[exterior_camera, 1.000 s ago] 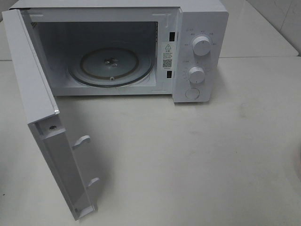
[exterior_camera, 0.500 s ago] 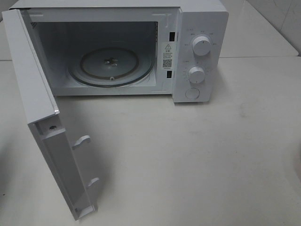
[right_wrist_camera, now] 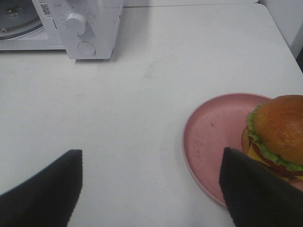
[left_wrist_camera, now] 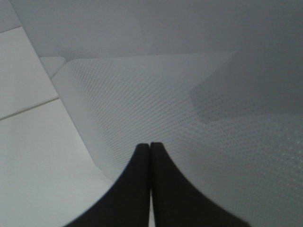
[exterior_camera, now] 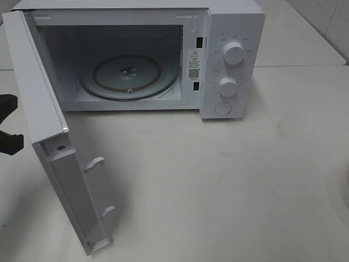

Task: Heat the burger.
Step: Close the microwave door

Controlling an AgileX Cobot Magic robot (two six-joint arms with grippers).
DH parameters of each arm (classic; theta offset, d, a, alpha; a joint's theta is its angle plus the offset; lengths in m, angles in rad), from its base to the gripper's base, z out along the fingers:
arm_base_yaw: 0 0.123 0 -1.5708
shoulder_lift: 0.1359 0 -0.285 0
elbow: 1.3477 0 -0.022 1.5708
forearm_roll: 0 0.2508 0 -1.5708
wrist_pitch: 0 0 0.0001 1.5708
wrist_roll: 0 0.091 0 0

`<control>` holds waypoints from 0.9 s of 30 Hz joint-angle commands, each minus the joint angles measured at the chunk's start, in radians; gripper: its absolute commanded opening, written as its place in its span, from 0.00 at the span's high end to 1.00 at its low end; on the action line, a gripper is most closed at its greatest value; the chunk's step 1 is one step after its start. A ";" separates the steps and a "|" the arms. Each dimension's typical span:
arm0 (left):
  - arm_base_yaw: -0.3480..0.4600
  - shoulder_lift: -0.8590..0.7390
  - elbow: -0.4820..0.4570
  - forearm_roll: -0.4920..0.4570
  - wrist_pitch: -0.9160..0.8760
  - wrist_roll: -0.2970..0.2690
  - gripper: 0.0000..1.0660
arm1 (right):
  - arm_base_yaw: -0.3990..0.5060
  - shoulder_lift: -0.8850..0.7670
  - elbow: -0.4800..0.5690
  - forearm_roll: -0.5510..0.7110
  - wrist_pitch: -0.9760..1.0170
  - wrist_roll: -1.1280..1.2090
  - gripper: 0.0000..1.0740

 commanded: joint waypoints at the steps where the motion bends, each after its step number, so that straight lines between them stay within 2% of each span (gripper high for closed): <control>1: -0.019 0.056 -0.024 0.003 -0.077 -0.046 1.00 | -0.007 -0.028 -0.002 -0.003 -0.006 -0.007 0.29; 7: -0.020 0.146 -0.075 0.043 -0.140 -0.094 1.00 | -0.007 -0.028 -0.002 -0.003 -0.006 -0.007 0.29; 14: -0.020 0.200 -0.144 0.078 -0.140 -0.098 1.00 | -0.007 -0.028 -0.002 -0.003 -0.006 -0.007 0.29; 21: -0.020 0.253 -0.199 0.083 -0.141 -0.127 1.00 | -0.007 -0.028 -0.002 -0.003 -0.006 -0.007 0.29; 23: -0.020 0.276 -0.237 0.089 -0.141 -0.150 1.00 | -0.007 -0.028 -0.002 -0.003 -0.006 -0.007 0.29; 27: -0.040 0.286 -0.257 0.080 -0.136 -0.147 1.00 | -0.007 -0.028 -0.002 -0.003 -0.006 -0.007 0.29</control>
